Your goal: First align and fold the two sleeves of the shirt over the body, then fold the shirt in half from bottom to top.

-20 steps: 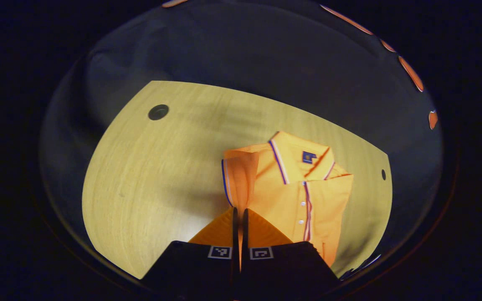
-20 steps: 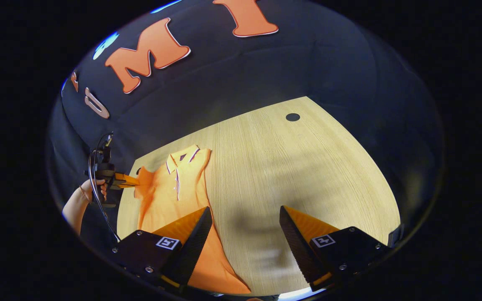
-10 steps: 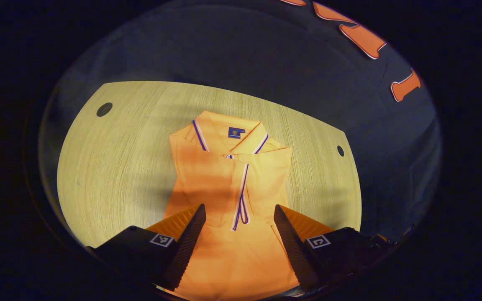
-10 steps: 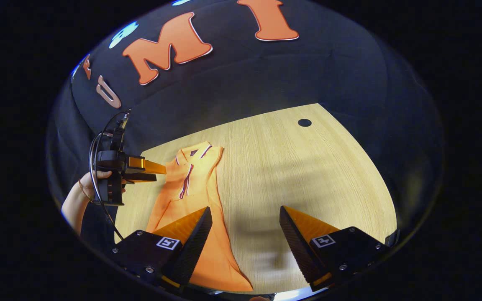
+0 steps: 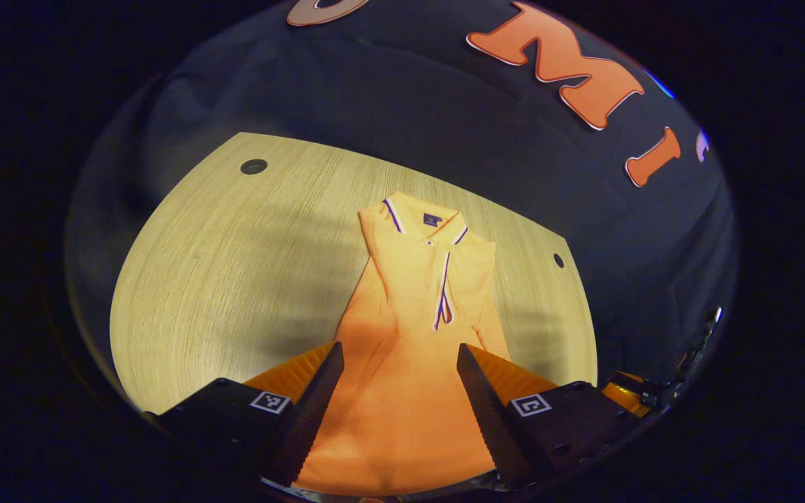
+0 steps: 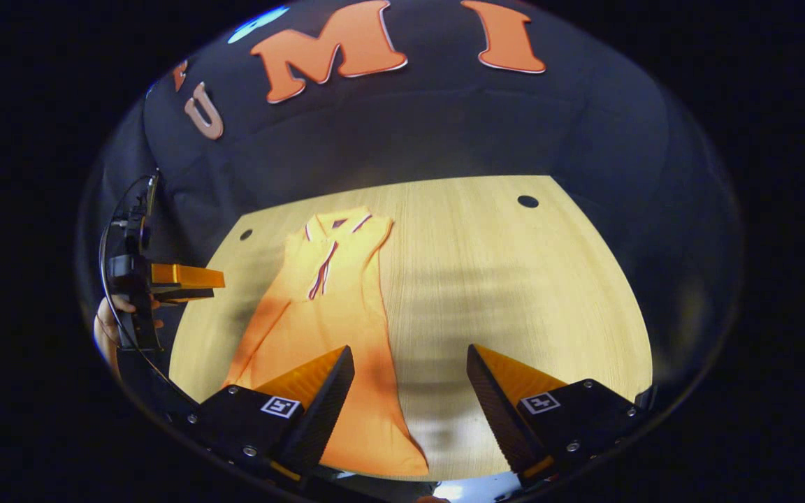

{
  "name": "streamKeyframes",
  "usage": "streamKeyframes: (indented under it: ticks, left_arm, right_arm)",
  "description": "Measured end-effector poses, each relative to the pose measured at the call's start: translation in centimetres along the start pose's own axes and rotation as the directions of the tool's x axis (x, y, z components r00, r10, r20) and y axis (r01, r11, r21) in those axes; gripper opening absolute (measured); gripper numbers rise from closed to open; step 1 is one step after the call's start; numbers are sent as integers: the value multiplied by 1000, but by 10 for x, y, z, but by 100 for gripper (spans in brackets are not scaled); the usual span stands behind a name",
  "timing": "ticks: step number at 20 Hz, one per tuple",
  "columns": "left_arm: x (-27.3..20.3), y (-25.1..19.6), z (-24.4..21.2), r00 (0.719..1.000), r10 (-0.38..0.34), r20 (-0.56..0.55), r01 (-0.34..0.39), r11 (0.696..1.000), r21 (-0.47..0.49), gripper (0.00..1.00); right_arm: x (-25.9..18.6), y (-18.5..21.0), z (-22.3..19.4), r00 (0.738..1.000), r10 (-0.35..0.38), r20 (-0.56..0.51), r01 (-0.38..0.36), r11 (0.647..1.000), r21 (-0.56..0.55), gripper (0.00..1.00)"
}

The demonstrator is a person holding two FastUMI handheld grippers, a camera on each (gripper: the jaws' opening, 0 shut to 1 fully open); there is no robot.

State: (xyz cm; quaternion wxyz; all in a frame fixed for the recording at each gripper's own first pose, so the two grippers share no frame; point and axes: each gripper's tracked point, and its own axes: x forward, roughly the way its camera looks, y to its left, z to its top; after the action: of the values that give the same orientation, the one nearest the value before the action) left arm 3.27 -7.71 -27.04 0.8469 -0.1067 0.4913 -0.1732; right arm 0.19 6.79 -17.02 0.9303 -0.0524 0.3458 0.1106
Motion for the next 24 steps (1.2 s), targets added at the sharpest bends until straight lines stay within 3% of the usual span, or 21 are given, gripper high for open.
streamKeyframes:
  ticks: [4,8,12,15,24]
  left_arm:
    - [-36,16,-82,997,79,-14,-78,992,97,98]
    - [-62,4,-155,993,94,-74,-83,988,132,98]
    - [-52,16,-207,974,147,-169,-122,981,151,98]
    - [-38,14,-229,960,148,-237,-117,983,140,99]
    - [-25,26,-271,908,206,-365,-158,975,157,99]
  right_arm:
    - [1,15,-59,987,-34,-157,23,997,-68,99]
    - [0,44,-122,950,-34,-311,10,997,-77,99]
    - [8,63,-169,910,-41,-414,14,997,-70,99]
    - [12,65,-185,885,-47,-463,41,999,-23,99]
    - [25,53,-202,859,-89,-505,85,996,-32,99]
